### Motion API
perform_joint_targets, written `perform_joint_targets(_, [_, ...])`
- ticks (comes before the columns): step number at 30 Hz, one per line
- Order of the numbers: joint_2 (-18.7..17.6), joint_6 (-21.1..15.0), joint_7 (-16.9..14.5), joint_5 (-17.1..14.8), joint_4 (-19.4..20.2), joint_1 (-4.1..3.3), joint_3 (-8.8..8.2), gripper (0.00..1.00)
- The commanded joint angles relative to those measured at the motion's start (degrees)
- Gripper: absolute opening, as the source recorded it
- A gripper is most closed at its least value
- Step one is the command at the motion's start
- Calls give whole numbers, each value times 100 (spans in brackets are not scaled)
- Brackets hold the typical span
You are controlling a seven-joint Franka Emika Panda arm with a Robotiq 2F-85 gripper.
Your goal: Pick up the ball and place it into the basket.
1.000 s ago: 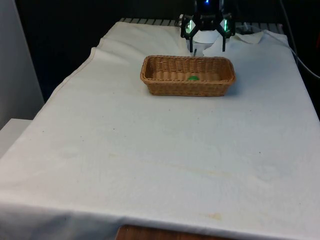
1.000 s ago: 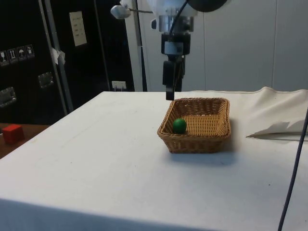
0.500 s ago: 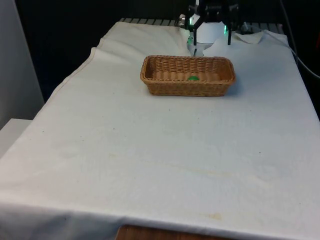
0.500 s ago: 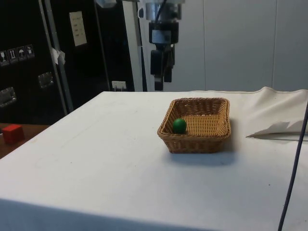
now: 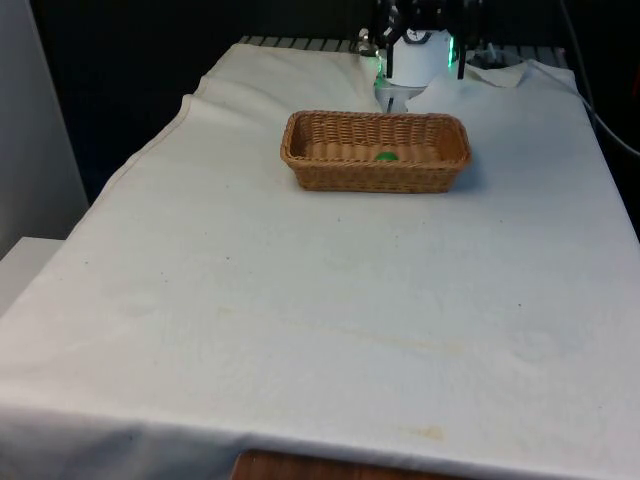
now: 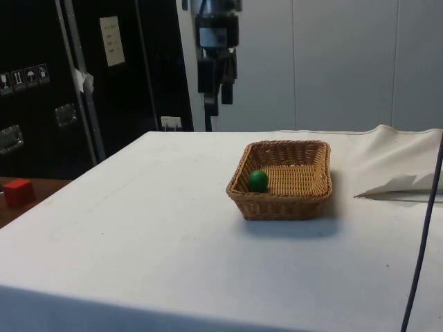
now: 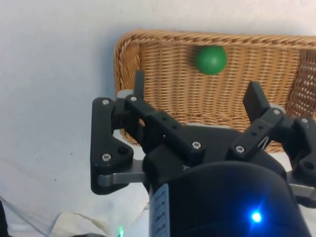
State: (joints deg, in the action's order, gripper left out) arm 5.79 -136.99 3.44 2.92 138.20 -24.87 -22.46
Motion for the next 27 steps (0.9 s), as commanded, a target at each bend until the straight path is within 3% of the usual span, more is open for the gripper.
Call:
perform_joint_targets(1, [-17, 52, 17, 11, -46, 0, 6, 100])
perform_joint_targets(5, [-115, 361, 212, 160, -338, 6, 17, 100])
perform_joint_targets(18, [-86, 882, 327, 149, -699, 11, -46, 100])
perform_joint_targets(23, [201, 1232, 350, 258, -779, 17, -52, 100])
perform_joint_targets(27, [286, 1255, 298, 229, -768, 11, -63, 100])
